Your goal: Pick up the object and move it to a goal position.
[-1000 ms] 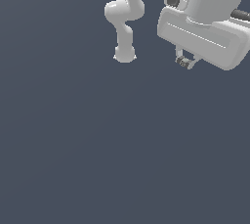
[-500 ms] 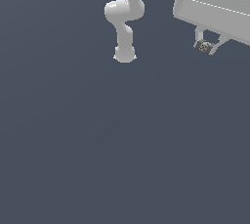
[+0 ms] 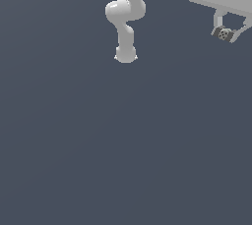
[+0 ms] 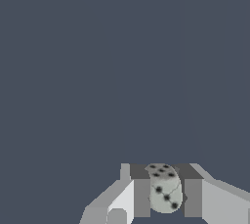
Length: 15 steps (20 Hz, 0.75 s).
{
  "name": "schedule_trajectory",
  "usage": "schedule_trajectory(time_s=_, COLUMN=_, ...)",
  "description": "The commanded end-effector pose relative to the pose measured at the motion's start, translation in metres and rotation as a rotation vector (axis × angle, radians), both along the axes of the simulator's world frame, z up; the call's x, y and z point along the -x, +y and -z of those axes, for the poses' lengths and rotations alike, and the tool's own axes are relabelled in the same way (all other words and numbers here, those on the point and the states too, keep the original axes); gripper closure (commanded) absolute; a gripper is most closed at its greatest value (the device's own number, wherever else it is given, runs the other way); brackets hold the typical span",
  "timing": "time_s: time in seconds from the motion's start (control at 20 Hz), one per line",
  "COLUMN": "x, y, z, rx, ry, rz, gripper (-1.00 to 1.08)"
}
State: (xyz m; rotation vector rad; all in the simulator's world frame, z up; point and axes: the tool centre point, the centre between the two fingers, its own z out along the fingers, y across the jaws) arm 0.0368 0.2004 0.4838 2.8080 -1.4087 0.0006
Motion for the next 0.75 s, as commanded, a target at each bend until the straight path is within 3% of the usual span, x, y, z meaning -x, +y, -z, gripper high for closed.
schedule_trajectory(time_s=0.0, x=-0.0015, y=0.0026, z=-0.0053, rx=0.000, ry=0.000, rz=0.000, gripper=1.08)
schedule_trajectory(time_s=0.7, x=-0.0048, y=0.0076, z=-0.0152, rx=0.000, ry=0.000, rz=0.000, gripper=1.08)
